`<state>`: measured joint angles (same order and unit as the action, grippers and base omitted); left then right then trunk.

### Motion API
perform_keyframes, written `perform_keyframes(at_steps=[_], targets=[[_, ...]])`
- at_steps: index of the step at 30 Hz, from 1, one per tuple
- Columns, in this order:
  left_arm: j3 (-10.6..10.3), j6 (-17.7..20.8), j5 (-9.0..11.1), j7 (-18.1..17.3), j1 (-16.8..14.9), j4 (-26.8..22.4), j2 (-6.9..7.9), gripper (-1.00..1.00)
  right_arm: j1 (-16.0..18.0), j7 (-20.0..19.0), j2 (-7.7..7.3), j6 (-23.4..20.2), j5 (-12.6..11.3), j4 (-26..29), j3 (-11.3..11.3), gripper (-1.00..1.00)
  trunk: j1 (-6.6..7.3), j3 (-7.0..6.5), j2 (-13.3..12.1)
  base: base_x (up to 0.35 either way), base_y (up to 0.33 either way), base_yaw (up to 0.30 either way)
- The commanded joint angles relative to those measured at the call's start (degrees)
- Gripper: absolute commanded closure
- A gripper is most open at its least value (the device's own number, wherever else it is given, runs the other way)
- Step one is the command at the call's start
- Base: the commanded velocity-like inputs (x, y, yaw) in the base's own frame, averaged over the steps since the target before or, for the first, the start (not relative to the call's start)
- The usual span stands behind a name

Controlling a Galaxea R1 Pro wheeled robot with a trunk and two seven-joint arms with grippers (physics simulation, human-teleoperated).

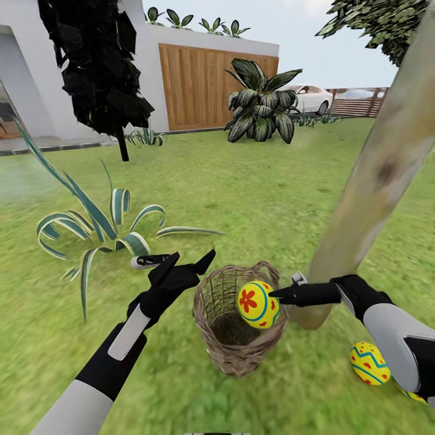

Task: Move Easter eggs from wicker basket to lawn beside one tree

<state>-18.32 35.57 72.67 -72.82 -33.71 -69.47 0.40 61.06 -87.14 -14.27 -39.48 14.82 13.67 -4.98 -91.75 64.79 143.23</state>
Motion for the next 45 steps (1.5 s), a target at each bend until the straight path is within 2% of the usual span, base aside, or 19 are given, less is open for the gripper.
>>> perform_keyframes(at_steps=[1, 8, 12, 22, 27, 30, 32, 36, 37, 38, 39, 41, 43, 45], targets=[[-0.1, 0.6, 0.5, 0.0, 0.0, 0.0, 0.04, -1.00, 0.0, -0.3, 0.03, -0.6, 0.6, 0.0, -0.5, 1.00, 0.05, 0.05, 0.0, -0.328, 0.000, 0.000], [-0.1, 0.6, 0.5, 0.0, 0.0, -0.1, 0.04, -1.00, 0.0, -0.2, 0.01, -0.6, 0.7, 0.0, -0.5, 1.00, 0.05, 0.05, 0.0, -0.137, -0.163, 0.000], [-0.1, 0.6, 0.5, 0.0, 0.0, -0.1, 0.04, -1.00, 0.0, -0.3, -1.30, -0.5, 0.5, 0.0, -0.5, 1.00, 0.05, 0.05, 0.0, -0.002, -0.255, 0.000], [-0.1, 0.6, 0.5, 0.0, 0.0, -0.2, -0.03, -1.00, 0.0, -0.3, -1.50, -0.2, 0.5, 0.0, -0.5, 1.00, 0.05, 0.05, 0.0, -0.147, -0.253, 0.000], [-0.2, 0.6, 0.4, 0.0, 0.0, -0.1, -0.13, -1.00, 0.0, 1.0, -3.11, 0.7, 0.7, 0.4, -0.5, 1.00, 0.05, 0.05, 0.0, -0.185, -0.238, 0.000], [-0.2, 0.6, 0.4, 0.0, 0.0, 0.0, -0.13, -1.00, 0.0, 6.7, -4.10, 3.7, 0.7, 0.6, -0.5, 1.00, 0.05, 0.05, 0.0, -0.083, -0.089, 0.000], [-0.2, 0.6, 0.4, 0.0, 0.0, 0.0, -0.13, -1.00, 0.0, 15.0, -4.25, 6.3, 0.7, 0.5, -0.5, 1.00, 0.05, 0.05, 0.0, -0.011, -0.012, 0.000], [-0.2, 0.6, 0.4, 0.0, 0.0, 0.0, -0.18, -1.00, -0.2, 29.4, -3.86, 7.7, 1.0, 0.0, -0.4, 1.00, 0.05, 0.05, 0.0, -0.001, -0.002, 0.000], [-0.2, 0.6, 0.4, 0.0, 0.0, 0.1, -0.30, -1.00, -1.1, 33.2, -3.81, 7.8, 1.2, 0.2, -0.4, 1.00, 0.05, 0.05, 0.0, 0.000, 0.000, 0.000], [-0.2, 0.6, 0.3, 0.0, 0.0, 0.1, -0.78, -1.00, -2.4, 38.7, -3.72, 8.4, 1.1, 0.6, -0.5, 1.00, 0.05, 0.05, 0.0, 0.000, 0.000, 0.000], [-0.2, 0.5, 0.3, 0.0, 0.0, 0.1, -1.02, -1.00, -3.0, 41.8, -3.69, 9.7, 1.2, 0.6, -0.4, 1.00, 0.05, 0.05, 0.0, 0.000, 0.000, 0.000], [-0.2, 0.3, 0.2, 0.0, 0.0, 0.1, -1.27, -1.00, -5.4, 44.7, -3.76, 13.0, 1.4, 0.3, -0.5, 1.00, 0.05, 0.05, 0.0, 0.000, 0.000, 0.000], [-0.3, -1.7, 0.1, 0.4, 0.0, 0.7, -1.38, -1.00, -9.4, 45.9, -3.93, 15.9, 1.5, 0.6, -0.4, 1.00, 0.05, 0.05, 0.0, 0.000, 0.000, 0.000], [-0.3, -2.8, 0.0, 2.5, 0.0, 2.0, -2.22, -1.00, -11.3, 47.4, -3.95, 16.9, 1.5, 0.6, -0.3, 1.00, 0.05, 0.05, 0.0, 0.000, 0.000, 0.000]])
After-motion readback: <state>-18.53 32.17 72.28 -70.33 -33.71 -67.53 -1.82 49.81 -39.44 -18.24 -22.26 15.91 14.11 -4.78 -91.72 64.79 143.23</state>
